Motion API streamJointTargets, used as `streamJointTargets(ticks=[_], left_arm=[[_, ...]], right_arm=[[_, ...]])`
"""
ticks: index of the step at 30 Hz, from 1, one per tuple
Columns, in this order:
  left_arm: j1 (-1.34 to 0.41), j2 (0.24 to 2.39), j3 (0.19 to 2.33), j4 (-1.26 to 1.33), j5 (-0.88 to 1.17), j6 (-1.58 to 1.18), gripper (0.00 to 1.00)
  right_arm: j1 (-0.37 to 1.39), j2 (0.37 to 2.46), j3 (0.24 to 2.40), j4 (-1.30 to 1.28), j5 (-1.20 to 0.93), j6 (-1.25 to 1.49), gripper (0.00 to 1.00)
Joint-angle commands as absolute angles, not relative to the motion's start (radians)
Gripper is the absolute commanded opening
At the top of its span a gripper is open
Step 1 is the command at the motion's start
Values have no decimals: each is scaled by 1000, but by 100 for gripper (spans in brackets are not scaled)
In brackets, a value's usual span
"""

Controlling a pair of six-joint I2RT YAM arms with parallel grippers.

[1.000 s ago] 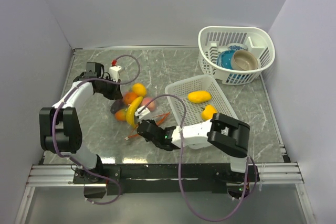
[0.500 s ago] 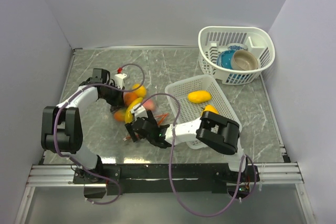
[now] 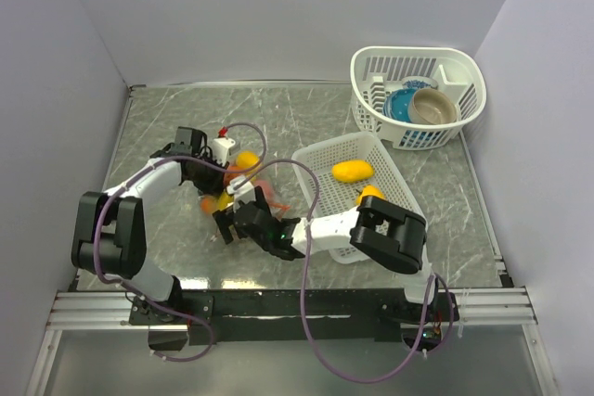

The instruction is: Open the zip-top bag and remove the fake food

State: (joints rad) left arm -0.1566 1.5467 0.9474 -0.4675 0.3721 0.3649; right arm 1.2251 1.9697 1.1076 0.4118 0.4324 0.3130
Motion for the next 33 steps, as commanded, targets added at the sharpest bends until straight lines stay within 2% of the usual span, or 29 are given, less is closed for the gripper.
streamJointTargets(ticks=[1,6,20,23,24,26,27,29,30,33], left_arm=[[-175,1503,920,-472,348,373,1],[-183,1494,923,-480,364,342,1],[-181,1500,959,-535,419,322,1],[-181,1500,965,-535,405,322,1],[-181,1502,965,-532,400,324,1],[-179,1509,966,-526,385,325,1],[-178,1509,966,-523,380,327,1],[-167,1519,965,-511,376,325,1],[-161,1525,968,-506,376,325,1],[-135,1557,991,-492,376,322,1]], right_arm=[[1221,1963,1189,479,480,282,100],[1223,2011,1270,434,479,281,99],[1236,2117,1284,334,509,334,83],[1238,2108,1259,342,509,336,72],[1236,2096,1249,341,509,340,62],[1236,2077,1232,337,523,344,51],[1236,2048,1204,342,529,344,41],[1236,2014,1169,350,546,348,30],[1236,1979,1137,348,551,351,21],[1236,1895,1066,341,549,365,13]])
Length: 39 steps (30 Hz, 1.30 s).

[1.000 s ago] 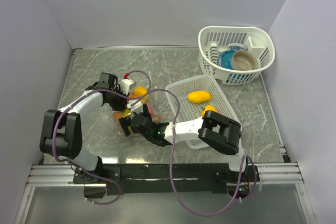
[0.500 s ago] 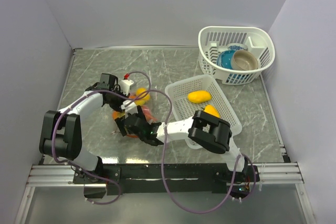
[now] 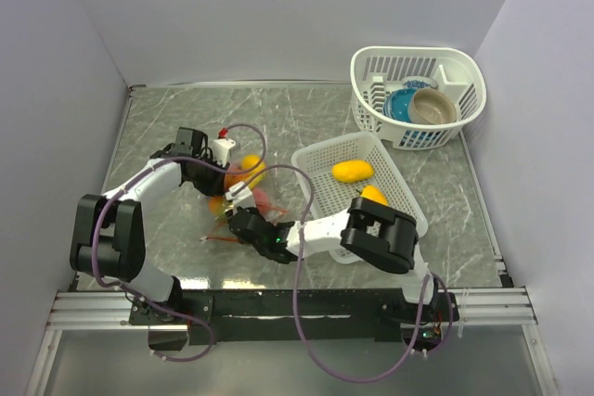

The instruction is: Open the zip-top bag and remove the fake food

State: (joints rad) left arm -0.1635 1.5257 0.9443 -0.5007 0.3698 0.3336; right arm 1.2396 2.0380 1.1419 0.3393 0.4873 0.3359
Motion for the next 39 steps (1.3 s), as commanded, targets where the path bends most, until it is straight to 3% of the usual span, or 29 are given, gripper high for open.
streamJointTargets(ticks=[1,9,13,23,29,34,36,39], left_arm=[[-121,1575,997,-489,377,318,1],[-101,1624,1016,-442,376,302,1],[-101,1621,990,-419,362,301,1],[-69,1643,996,-391,371,293,1],[-68,1629,1005,-396,387,285,1],[-67,1606,999,-405,391,287,1],[-68,1600,997,-408,394,290,1],[-68,1597,991,-410,393,293,1]], right_arm=[[1238,1872,1048,336,548,370,12],[1269,1691,901,255,503,411,7],[1290,1629,868,192,514,433,0],[1313,1275,744,-39,560,457,0],[1312,1047,742,-191,780,457,0],[1209,1020,738,-329,995,576,0],[1168,1054,749,-420,1006,681,38],[1121,1083,738,-440,988,730,68]])
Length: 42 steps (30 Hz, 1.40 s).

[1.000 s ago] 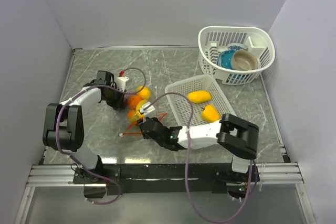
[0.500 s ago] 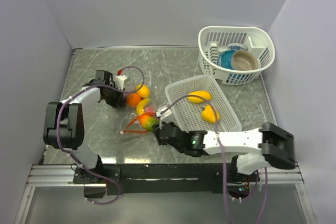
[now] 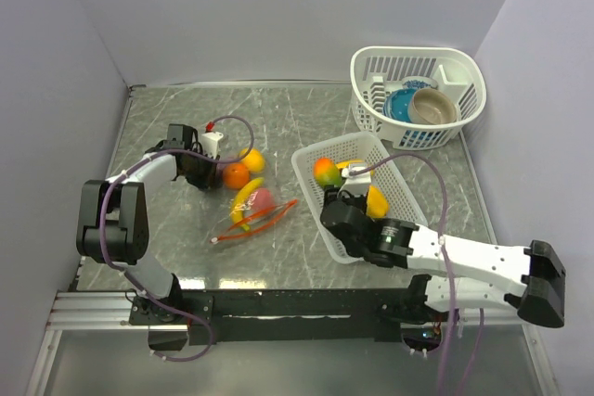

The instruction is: Open the zip-top bag and remove the fake food

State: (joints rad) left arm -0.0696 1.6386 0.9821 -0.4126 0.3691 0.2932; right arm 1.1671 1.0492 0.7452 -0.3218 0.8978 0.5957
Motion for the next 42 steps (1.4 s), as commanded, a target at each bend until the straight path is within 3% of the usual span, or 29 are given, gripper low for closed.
streamJointTargets(ticks=[1,2,10,12,15,16,19,20,23,26,28,30,31,32,35,36,39,42], left_arm=[[-67,1595,988,-410,390,296,1],[-67,1595,989,-411,391,295,1],[-67,1600,1002,-413,394,285,1],[-69,1601,1005,-414,391,285,1],[-67,1605,1009,-414,387,285,1],[-67,1602,1008,-414,387,285,1],[-68,1605,1011,-417,387,287,1],[-67,1609,1014,-419,387,285,1],[-69,1606,1020,-422,384,285,1],[-67,1602,1025,-428,383,287,1],[-67,1597,1023,-430,377,291,1],[-67,1591,1020,-430,374,295,1],[-67,1591,1019,-433,371,299,1],[-67,1589,1017,-433,373,301,1],[-67,1589,1009,-430,373,307,1],[-67,1589,1009,-430,373,307,1],[-67,1591,1008,-429,379,308,1],[-67,1588,1006,-431,379,314,1]], right_arm=[[1115,1089,739,-436,986,730,79],[1117,1104,747,-448,991,736,100],[1201,1143,863,-313,953,546,100],[1250,1170,873,-188,840,442,88],[1310,1261,888,-81,720,390,60],[1318,1325,897,-51,695,390,41],[1341,1447,911,26,621,384,5],[1344,1478,914,46,603,380,1],[1342,1603,956,89,575,365,0],[1333,1706,1006,123,577,345,6],[1312,1759,1040,139,560,345,19],[1293,1785,1058,150,557,353,23],[1273,1801,1063,164,557,357,34],[1266,1805,1066,172,558,357,38],[1233,1824,1080,195,572,353,67],[1226,1847,1098,192,587,356,87],[1190,1888,1133,176,607,360,94],[1157,1911,1155,193,592,361,95]])
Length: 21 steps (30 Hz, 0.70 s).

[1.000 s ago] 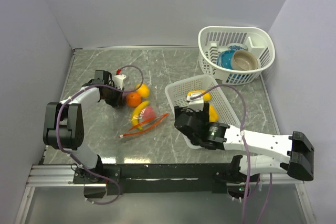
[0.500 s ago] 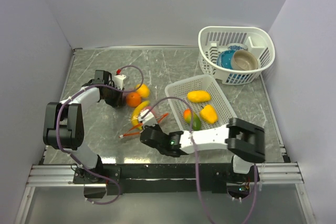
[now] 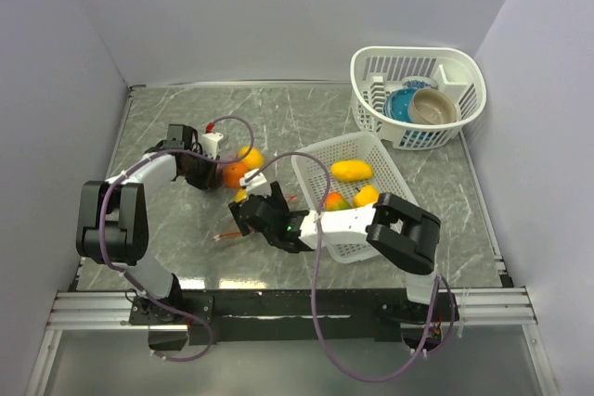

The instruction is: Open the zip-top bag and remove the fake food

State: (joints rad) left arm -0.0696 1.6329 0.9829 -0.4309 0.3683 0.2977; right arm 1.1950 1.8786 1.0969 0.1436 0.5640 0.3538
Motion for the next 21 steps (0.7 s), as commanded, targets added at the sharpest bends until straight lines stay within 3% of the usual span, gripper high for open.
streamJointTargets(ticks=[1,14,21], left_arm=[[-67,1586,1005,-430,379,318,1],[-60,1580,988,-433,377,339,1],[-52,1577,982,-434,391,345,1]], right_arm=[[1151,1916,1164,196,595,357,95],[1144,2043,1304,190,546,336,93],[1126,2031,1220,215,511,396,73]])
